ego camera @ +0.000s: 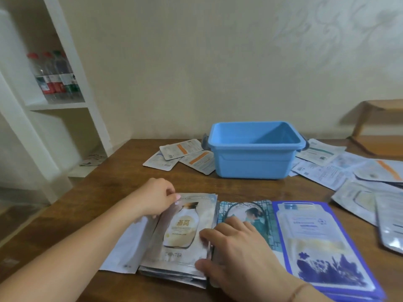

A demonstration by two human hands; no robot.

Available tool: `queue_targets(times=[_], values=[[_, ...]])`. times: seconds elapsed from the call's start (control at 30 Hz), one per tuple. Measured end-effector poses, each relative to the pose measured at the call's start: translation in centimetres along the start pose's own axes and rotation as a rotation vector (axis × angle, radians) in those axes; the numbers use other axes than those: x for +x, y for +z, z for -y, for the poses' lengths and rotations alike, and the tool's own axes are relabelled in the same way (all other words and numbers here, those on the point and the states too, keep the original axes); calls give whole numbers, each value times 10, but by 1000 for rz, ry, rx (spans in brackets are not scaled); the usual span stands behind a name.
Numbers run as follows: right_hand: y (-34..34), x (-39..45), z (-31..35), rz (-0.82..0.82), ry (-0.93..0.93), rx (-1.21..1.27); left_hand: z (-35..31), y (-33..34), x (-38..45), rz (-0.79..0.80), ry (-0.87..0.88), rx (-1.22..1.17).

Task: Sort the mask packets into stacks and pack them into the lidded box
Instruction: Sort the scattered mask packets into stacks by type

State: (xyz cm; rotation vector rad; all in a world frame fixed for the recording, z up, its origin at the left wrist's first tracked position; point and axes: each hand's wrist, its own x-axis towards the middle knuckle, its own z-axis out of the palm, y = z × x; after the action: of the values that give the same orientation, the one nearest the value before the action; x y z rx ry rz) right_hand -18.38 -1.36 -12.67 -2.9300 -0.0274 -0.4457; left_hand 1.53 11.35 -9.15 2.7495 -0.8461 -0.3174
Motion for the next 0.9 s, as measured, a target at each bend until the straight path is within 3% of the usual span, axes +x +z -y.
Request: queue_targets(times=[0.17, 0.33, 0.5, 0.67, 0.9], values=[[-25, -9, -26, -21, -1, 59, -36, -4, -1, -247, 64, 464], [-54, -36, -86, -20, 99, 7, -127, 13, 7, -221, 403, 251], [-88, -84, -163, 24, 327, -145, -221, 62, 48, -38, 535, 17], [-110, -145, -223, 164, 560, -237, -304, 106, 74, 77, 495, -143], [-103, -175, -239, 175, 592, -240, -343, 125, 94, 167, 324, -166]])
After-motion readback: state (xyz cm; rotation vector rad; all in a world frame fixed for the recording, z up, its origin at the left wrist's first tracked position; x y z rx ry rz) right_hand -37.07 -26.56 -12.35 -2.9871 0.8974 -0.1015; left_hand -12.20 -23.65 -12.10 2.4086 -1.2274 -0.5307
